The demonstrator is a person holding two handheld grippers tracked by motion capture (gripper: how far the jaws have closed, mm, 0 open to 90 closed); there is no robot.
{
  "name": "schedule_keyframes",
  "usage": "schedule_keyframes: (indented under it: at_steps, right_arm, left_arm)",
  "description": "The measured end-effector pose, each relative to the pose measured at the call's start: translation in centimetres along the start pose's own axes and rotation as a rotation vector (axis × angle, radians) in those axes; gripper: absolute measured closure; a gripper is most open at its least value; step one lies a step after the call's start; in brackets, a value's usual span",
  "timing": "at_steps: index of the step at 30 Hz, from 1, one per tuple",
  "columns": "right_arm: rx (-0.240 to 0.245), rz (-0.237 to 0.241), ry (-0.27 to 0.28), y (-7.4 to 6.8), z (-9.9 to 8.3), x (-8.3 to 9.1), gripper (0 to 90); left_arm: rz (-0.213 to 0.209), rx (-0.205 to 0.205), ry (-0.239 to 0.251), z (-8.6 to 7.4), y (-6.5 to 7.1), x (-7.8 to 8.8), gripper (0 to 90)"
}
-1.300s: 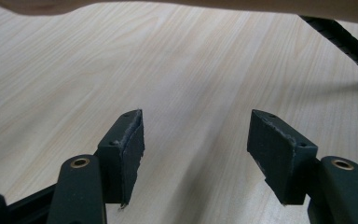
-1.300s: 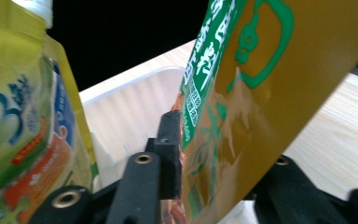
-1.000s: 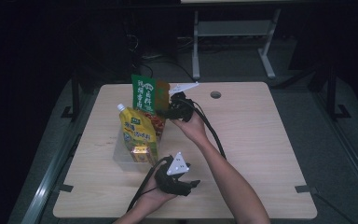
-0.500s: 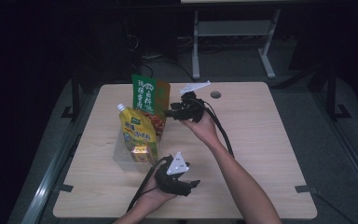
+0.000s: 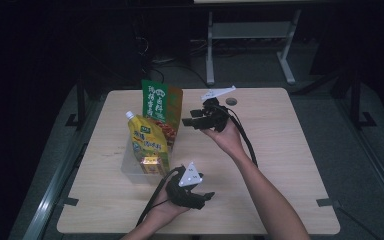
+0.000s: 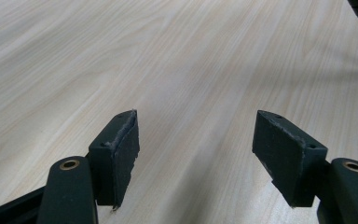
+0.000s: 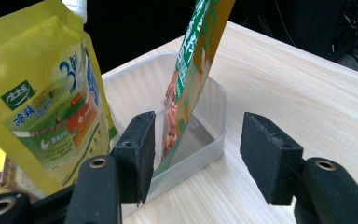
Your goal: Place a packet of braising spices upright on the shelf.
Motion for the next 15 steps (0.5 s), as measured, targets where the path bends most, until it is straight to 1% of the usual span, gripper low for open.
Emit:
schedule_keyframes:
  at_steps: [4,7,10,13,15]
  right_arm:
    - [-0.001,-0.009,0.002,0.1,0.1,0.7,43.7]
    - [0.002,-0.01,0.003,0.1,0.0,1.3,43.2]
    - [0.003,-0.016,0.002,0.2,-0.1,1.7,43.1]
    - [0.002,-0.021,-0.001,0.4,-0.3,2.2,43.0]
    - [-0.003,-0.025,0.002,0.5,-0.3,2.5,42.9]
  left_arm:
    - [0.002,0.002,0.003,0.0,0.0,0.0,31.0]
    - [0.003,-0.004,0.006,0.1,0.0,0.0,31.0]
    - [0.0,-0.014,-0.006,0.0,0.0,0.0,31.0]
    - [0.001,-0.006,-0.001,0.0,0.1,-0.1,30.9]
    - [-0.002,-0.011,-0.005,0.0,0.1,0.0,30.9]
Point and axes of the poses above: each handheld gripper's, and its own axes: x roughly backward along the jaws, z roughly out of its top, y roughly to its right, the point moved 5 cm from there along -x, roughly forward along the jaws, and after that the axes turned 12 degrees about y, right-handed, at the moved point
